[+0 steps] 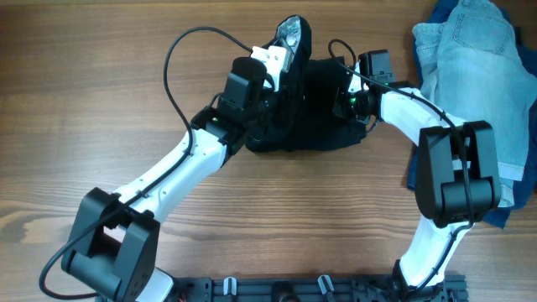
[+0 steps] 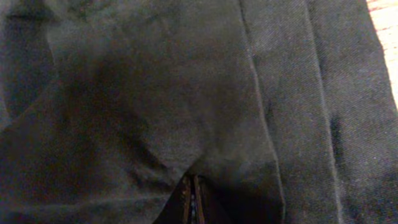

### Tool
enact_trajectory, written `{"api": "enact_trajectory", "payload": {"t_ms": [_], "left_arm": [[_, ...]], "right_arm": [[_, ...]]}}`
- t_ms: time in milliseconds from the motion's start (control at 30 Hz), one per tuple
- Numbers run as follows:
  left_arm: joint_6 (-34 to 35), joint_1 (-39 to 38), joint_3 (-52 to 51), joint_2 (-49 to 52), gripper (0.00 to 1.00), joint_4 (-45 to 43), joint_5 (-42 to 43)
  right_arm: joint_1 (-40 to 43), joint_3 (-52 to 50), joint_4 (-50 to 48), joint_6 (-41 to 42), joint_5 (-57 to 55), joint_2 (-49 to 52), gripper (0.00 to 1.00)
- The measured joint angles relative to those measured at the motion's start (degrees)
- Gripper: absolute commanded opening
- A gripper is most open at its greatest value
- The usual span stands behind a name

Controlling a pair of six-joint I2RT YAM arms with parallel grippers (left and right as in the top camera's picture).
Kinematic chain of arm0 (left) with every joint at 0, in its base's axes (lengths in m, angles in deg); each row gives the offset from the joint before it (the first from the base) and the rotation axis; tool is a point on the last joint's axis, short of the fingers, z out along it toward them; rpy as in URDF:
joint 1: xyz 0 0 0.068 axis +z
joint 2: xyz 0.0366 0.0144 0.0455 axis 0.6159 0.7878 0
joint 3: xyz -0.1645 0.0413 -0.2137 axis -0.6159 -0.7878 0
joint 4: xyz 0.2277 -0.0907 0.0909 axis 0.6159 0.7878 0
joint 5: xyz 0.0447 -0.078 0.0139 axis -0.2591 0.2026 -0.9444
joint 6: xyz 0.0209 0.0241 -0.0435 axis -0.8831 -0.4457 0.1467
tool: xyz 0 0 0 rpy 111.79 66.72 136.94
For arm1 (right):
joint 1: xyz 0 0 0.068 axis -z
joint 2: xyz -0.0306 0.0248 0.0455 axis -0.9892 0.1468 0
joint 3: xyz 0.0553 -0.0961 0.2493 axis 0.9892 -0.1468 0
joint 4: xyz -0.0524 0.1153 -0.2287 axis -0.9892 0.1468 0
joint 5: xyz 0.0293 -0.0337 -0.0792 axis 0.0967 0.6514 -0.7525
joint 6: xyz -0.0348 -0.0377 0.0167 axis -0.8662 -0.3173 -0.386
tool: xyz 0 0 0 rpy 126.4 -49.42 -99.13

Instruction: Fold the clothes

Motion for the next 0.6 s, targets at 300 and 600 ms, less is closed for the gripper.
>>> {"api": "enact_trajectory", "payload": {"t_ms": [300, 600], "left_arm": [[0.46, 0.0, 0.0, 0.24, 0.04, -0.7, -0.24], [0.76, -0.37, 0.0, 0.28, 0.04, -1.79, -0.44]], "right_arm": [[-0.87, 3.69, 5.7, 0.17, -0.37, -8.96, 0.04], [6.62, 4.17, 7.89, 1.92, -0.37, -21.14, 0.04]]}}
